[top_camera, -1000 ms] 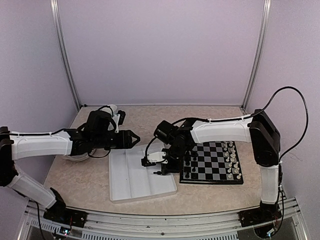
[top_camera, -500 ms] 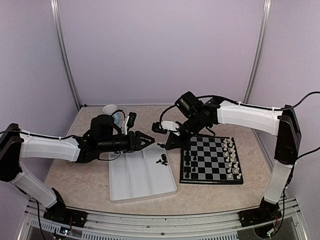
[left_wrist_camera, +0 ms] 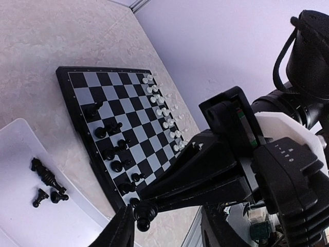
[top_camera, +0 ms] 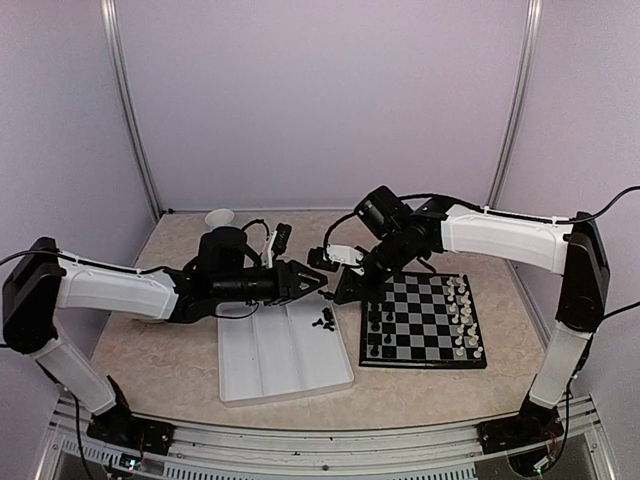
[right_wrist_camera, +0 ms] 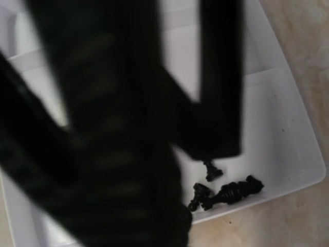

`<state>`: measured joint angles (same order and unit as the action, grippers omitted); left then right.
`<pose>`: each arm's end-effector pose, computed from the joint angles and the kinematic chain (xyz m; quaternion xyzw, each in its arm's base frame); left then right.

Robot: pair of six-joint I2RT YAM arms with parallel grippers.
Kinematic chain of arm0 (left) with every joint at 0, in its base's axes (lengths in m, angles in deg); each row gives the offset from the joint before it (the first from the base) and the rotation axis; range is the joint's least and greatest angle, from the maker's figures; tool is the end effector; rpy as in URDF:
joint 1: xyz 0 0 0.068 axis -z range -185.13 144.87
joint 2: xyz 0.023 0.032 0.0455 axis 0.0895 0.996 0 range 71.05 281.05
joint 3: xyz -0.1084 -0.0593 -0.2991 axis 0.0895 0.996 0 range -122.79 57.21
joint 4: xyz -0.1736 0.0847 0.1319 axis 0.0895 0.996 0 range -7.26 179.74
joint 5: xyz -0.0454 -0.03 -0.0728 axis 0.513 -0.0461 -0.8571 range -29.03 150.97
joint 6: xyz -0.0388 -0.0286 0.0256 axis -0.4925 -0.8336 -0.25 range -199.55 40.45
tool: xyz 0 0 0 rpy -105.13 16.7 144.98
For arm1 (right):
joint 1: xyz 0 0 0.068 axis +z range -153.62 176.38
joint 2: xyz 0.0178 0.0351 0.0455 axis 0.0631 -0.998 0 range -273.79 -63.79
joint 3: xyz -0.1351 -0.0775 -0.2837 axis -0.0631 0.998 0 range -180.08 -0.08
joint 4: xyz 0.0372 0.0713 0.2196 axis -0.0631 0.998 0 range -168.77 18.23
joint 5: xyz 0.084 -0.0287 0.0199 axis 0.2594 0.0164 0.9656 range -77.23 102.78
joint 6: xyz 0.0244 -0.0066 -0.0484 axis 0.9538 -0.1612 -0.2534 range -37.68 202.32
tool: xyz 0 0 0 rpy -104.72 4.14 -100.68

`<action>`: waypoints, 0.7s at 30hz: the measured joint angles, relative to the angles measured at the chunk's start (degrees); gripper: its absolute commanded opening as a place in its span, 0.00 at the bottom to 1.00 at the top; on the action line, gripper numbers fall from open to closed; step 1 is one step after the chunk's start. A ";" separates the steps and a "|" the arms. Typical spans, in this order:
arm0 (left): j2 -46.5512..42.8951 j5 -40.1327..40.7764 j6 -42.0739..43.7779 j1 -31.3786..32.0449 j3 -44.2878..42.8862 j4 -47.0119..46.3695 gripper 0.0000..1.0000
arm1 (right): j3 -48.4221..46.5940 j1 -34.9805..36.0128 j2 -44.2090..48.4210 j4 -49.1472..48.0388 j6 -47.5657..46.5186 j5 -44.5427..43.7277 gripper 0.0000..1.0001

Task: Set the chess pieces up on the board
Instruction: Pick up the pawn from the chess pile.

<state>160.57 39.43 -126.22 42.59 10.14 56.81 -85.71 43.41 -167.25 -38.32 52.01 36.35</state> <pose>0.2055 -0.2460 0.2980 0.1190 0.7862 -0.5329 0.2894 0.2440 0.2833 0.3207 -0.6319 0.7004 0.2334 0.2361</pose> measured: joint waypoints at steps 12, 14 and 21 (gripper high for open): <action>2.67 1.14 0.02 0.66 -2.56 2.08 0.27 | 0.09 0.00 0.94 -0.11 0.11 0.00 0.02; 3.39 0.98 0.09 0.68 -2.80 2.32 0.24 | 0.09 0.00 0.94 -0.13 0.20 -0.02 0.02; 4.22 0.85 -0.02 0.68 -3.15 2.45 0.08 | 0.35 0.00 0.94 -0.28 0.24 -0.28 0.02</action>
<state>164.79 40.28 -126.24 43.27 6.99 59.26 -85.36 43.41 -166.31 -38.60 52.25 36.06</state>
